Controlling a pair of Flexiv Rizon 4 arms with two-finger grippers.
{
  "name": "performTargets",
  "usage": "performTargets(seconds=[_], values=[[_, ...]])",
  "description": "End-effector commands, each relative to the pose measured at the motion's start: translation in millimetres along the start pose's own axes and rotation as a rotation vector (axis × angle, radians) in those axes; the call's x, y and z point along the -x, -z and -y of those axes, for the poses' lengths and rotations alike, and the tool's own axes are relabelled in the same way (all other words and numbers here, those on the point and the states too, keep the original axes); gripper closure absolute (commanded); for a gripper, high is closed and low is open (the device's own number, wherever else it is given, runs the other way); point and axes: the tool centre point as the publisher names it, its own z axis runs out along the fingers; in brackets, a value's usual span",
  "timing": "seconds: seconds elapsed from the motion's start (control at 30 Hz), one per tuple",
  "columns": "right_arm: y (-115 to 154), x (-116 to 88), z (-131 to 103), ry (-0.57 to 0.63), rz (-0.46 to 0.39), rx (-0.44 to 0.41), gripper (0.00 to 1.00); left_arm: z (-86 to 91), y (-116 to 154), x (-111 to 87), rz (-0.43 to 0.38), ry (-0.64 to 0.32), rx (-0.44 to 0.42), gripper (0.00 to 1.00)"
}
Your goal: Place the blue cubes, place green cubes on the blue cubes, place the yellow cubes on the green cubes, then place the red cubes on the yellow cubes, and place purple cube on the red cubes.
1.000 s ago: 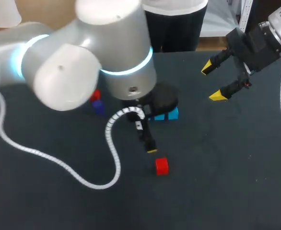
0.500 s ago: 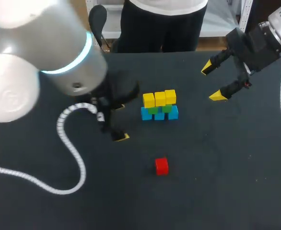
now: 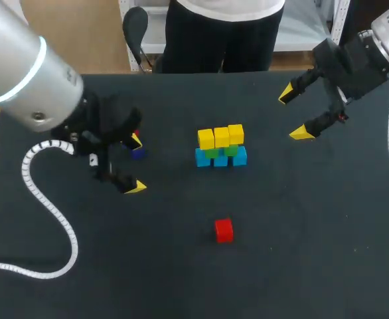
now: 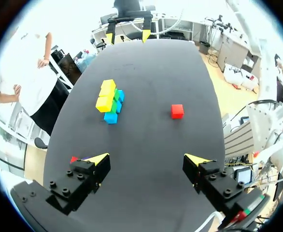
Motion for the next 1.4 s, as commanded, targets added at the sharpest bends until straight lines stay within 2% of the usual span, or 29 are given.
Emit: performTargets(seconds=[0.03, 0.43, 0.57, 0.67, 0.77, 1.03, 1.13, 1.23, 1.4], values=[[-0.3, -0.2, 0.4, 0.001, 0.001, 0.001, 0.0, 4.2, 3.3, -5.7, 0.085, 0.007, 0.005, 0.0], [-0.3, -0.2, 0.4, 0.001, 0.001, 0.001, 0.0, 4.2, 3.3, -5.7, 0.085, 0.007, 0.005, 0.0], [8.0, 9.9, -14.5, 0.005, -0.067, 0.0, 0.0, 4.2, 3.3, -5.7, 0.085, 0.007, 0.005, 0.0], [18.3, 8.3, -27.4, -0.026, -0.104, -0.026, 0.0, 4.2, 3.3, -5.7, 0.085, 0.007, 0.005, 0.0], [19.7, 10.3, -44.6, -0.039, -0.16, -0.016, 0.0, 4.2, 3.3, -5.7, 0.085, 0.007, 0.005, 0.0], [22.3, 13.5, -87.5, -0.065, -0.355, -0.012, 0.0, 4.2, 3.3, -5.7, 0.085, 0.007, 0.005, 0.0], [19.0, 19.5, -103.7, -0.065, -0.433, -0.027, 0.0, 4.2, 3.3, -5.7, 0.085, 0.007, 0.005, 0.0], [9.6, 26.2, -118.9, -0.057, -0.472, -0.029, 0.0, 4.2, 3.3, -5.7, 0.085, 0.007, 0.005, 0.0], [-7.4, 36.3, -137.6, -0.041, -0.498, -0.009, 0.0, 4.2, 3.3, -5.7, 0.085, 0.007, 0.005, 0.0]])
